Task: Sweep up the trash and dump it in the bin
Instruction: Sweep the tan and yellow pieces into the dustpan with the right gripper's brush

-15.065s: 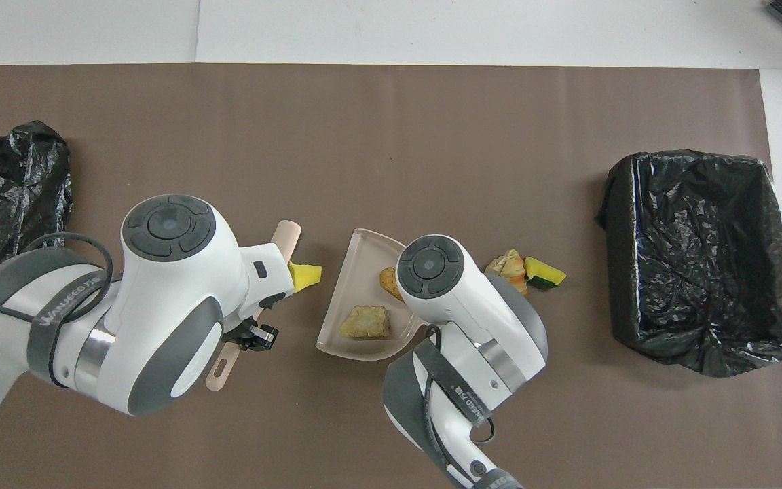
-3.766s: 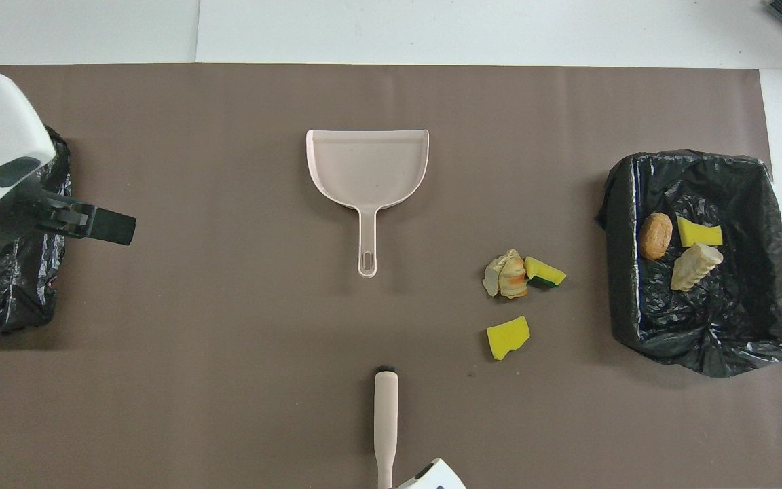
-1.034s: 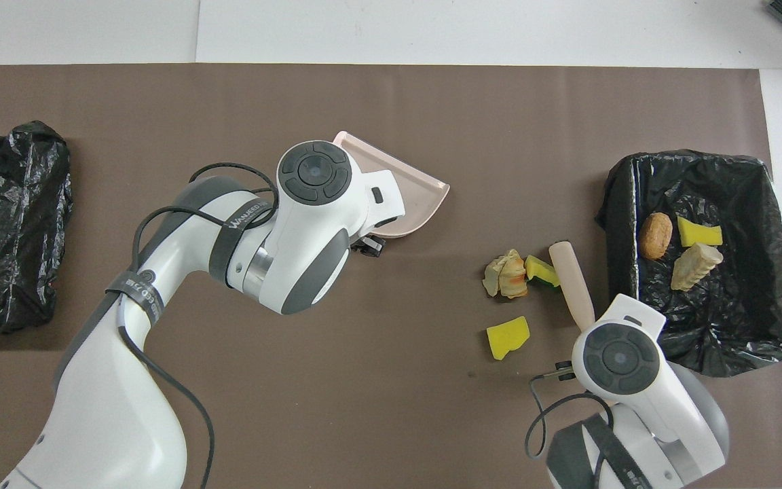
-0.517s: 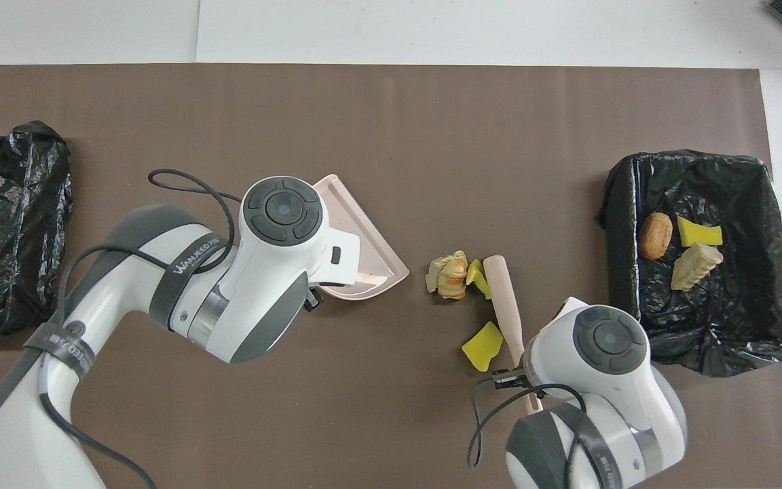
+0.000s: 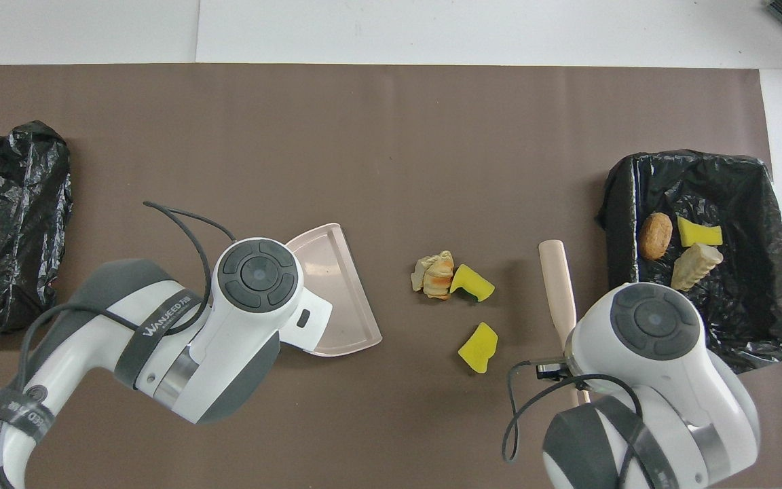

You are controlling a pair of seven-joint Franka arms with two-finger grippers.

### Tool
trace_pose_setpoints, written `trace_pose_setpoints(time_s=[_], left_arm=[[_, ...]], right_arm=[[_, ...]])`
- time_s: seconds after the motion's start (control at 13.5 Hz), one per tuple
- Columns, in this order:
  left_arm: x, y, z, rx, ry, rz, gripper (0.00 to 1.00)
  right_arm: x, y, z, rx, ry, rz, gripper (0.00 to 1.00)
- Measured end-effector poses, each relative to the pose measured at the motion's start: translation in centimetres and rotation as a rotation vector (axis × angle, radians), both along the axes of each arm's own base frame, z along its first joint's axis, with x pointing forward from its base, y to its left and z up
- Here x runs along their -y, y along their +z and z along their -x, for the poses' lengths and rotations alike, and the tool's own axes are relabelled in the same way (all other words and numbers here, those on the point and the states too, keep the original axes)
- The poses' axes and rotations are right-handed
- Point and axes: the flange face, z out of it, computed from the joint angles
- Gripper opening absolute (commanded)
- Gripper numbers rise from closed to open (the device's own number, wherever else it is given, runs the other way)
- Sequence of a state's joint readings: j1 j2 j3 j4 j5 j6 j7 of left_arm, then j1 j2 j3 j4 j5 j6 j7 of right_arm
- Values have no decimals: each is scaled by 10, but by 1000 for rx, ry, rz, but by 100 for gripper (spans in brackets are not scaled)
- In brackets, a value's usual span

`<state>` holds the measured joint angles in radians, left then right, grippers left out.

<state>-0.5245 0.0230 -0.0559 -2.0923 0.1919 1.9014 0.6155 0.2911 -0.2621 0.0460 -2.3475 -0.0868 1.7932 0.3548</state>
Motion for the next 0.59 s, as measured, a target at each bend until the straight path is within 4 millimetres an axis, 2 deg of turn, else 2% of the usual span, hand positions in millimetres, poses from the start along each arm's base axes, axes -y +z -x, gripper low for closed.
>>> trace_pose_setpoints(time_s=[0.22,0.59], left_arm=[[0,-1,6,1,-41,-2,0],[-4,-20,12,-3,-85,-10,0]], right_arm=[[5,-11,16,2,27,37,0],[-18,-57,14,11,88,20,0]])
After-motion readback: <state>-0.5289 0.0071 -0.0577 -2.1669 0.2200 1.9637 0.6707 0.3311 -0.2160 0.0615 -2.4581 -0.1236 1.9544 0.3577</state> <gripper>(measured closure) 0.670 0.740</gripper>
